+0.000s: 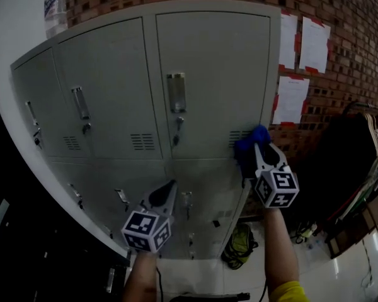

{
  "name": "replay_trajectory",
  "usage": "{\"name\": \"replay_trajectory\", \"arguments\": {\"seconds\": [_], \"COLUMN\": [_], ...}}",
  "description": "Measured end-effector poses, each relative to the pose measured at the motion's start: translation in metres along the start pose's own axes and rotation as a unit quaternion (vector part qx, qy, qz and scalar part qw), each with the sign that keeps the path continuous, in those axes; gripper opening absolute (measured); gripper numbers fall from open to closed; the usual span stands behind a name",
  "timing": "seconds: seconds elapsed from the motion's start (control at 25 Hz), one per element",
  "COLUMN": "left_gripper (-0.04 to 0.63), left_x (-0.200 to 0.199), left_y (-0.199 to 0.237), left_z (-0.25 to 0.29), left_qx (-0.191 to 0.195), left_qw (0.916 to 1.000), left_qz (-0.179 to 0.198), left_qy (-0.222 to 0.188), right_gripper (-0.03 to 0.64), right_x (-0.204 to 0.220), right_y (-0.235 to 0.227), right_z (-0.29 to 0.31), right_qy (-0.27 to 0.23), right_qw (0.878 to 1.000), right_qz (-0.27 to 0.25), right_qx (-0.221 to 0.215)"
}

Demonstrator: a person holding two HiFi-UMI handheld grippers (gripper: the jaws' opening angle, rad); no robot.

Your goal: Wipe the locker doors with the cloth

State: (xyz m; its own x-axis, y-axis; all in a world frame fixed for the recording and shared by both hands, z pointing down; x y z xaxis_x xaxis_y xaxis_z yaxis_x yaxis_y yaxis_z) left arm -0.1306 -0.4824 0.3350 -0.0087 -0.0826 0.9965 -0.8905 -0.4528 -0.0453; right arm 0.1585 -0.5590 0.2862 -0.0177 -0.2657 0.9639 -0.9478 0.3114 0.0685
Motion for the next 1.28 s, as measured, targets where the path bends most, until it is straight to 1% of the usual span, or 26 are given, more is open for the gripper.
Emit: {"name": "replay_trajectory", "arguments": {"seconds": [0.08,0.2,0.28,0.4,0.52,0.6,0.72,0.8,0.92,1.04,1.16,1.28], "left_gripper": [-0.002,-0.002,-0.002,-0.002,-0.002,-0.002,-0.002,-0.002,-0.002,-0.001,-0.002,-0.002], "left_x": [0.000,-0.001,-0.003,-0.007,-0.008,-0.004,0.003,0.006,0.016,0.030,0.037,0.038], "left_y": [-0.003,-0.004,-0.003,-0.001,-0.004,-0.008,-0.008,-0.008,-0.010,-0.010,-0.023,-0.052], "left_z": [0.001,-0.001,-0.007,-0.025,-0.051,-0.062,-0.062,-0.059,-0.055,-0.059,-0.088,-0.129], "left_qx": [0.005,0.000,-0.003,-0.020,-0.039,-0.043,-0.040,-0.032,-0.014,-0.009,-0.012,-0.014], "left_qw": [1.0000,1.0000,1.0000,0.9996,0.9985,0.9981,0.9985,0.9990,0.9995,0.9997,0.9997,0.9998], "left_qz": [-0.002,0.004,0.004,0.011,0.020,0.017,0.003,-0.001,-0.002,0.004,0.009,0.014], "left_qy": [-0.002,-0.003,-0.006,-0.019,-0.034,-0.040,-0.036,-0.030,-0.027,-0.022,-0.017,-0.011], "right_gripper": [0.092,0.092,0.091,0.091,0.091,0.091,0.091,0.092,0.092,0.092,0.092,0.092], "right_x": [-0.001,-0.002,-0.007,-0.010,0.004,0.018,0.034,0.037,0.049,0.066,0.065,0.049], "right_y": [-0.012,-0.004,0.016,0.061,0.094,0.103,0.100,0.097,0.099,0.108,0.126,0.134], "right_z": [-0.006,-0.010,-0.020,-0.058,-0.104,-0.119,-0.123,-0.127,-0.137,-0.146,-0.171,-0.219], "right_qy": [0.001,0.003,0.003,0.007,0.024,0.040,0.064,0.065,0.063,0.067,0.070,0.064], "right_qw": [1.000,1.000,0.999,0.998,0.996,0.993,0.991,0.990,0.991,0.989,0.987,0.987], "right_qz": [0.004,0.018,0.025,0.019,0.044,0.063,0.085,0.093,0.091,0.108,0.105,0.097], "right_qx": [0.013,0.000,-0.020,-0.054,-0.073,-0.086,-0.087,-0.081,-0.075,-0.079,-0.099,-0.109]}}
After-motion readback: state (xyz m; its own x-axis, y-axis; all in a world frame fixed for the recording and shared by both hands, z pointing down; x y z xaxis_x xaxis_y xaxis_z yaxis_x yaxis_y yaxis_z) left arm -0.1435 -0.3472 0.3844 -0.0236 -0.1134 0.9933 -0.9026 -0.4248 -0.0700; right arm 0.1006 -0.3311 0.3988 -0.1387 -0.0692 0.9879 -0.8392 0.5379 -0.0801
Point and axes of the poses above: the fingertips, and each gripper's own axes: z forward along the fingers, y to its left, x out of its underside, the point moved 6 cm from there along -z, backward along the fingers, and after that the axes turned 5 degrees about -x, right-handed, at the moved point
